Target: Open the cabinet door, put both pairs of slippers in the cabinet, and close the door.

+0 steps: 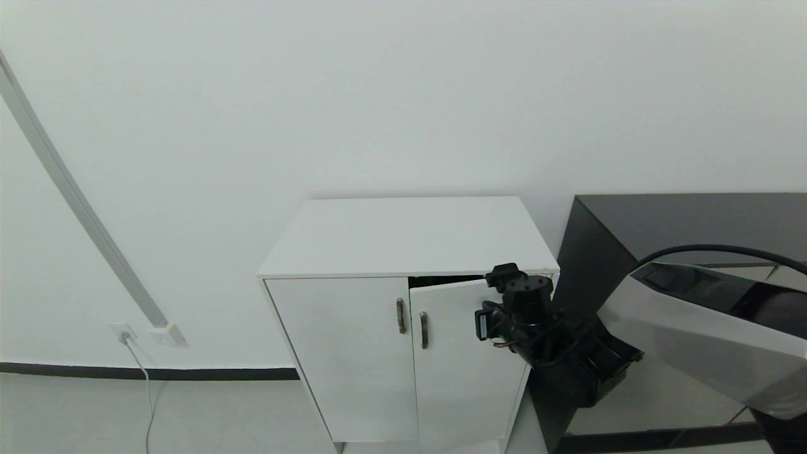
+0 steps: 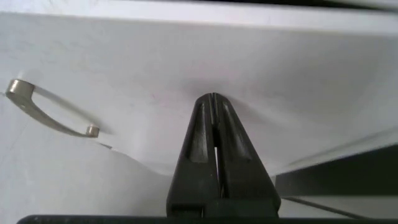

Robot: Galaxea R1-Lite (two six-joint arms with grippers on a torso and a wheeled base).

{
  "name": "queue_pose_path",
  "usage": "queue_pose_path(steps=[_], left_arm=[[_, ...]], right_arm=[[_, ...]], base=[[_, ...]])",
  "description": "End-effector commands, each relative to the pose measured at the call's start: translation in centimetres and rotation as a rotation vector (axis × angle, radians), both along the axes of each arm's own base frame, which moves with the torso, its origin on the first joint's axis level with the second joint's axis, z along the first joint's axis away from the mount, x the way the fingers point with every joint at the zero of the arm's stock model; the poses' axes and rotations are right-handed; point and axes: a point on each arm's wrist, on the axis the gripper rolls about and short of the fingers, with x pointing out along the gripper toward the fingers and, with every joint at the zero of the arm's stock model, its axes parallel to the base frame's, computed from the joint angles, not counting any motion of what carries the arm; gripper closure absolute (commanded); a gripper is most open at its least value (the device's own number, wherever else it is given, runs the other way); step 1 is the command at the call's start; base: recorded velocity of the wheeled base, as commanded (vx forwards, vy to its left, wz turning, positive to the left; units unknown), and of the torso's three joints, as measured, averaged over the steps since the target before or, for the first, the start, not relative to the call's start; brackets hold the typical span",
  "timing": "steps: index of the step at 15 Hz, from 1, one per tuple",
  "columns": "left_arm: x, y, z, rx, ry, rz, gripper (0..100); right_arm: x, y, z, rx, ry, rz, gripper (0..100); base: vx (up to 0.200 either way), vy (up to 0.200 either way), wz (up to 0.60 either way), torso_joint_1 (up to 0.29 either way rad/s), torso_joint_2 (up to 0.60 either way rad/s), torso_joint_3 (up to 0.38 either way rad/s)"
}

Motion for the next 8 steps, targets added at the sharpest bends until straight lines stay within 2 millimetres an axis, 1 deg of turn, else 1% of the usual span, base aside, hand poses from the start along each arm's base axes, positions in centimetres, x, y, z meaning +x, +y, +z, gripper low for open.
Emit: queue_pose_path(steps=[1, 3, 8], left_arm=[[0.01, 0.00, -0.03, 0.000, 0.001, 0.000, 100], [0.00, 0.00, 0.01, 0.000, 0.000, 0.000, 100], [0.02, 0.00, -0.03, 0.000, 0.003, 0.000, 100]], right_arm=[[0.86, 0.03, -0.29, 0.006, -0.010, -0.009, 100], [1.28, -0.01, -0.02, 0.016, -0.022, -0.011, 100], [1.45, 0.13, 0.26, 0.025, -0.030, 0.003, 100]], base=[[0.000, 0.000, 0.00, 0.000, 0.00, 0.000], [0.000, 0.000, 0.00, 0.000, 0.00, 0.000], [0.000, 0.000, 0.00, 0.000, 0.00, 0.000]])
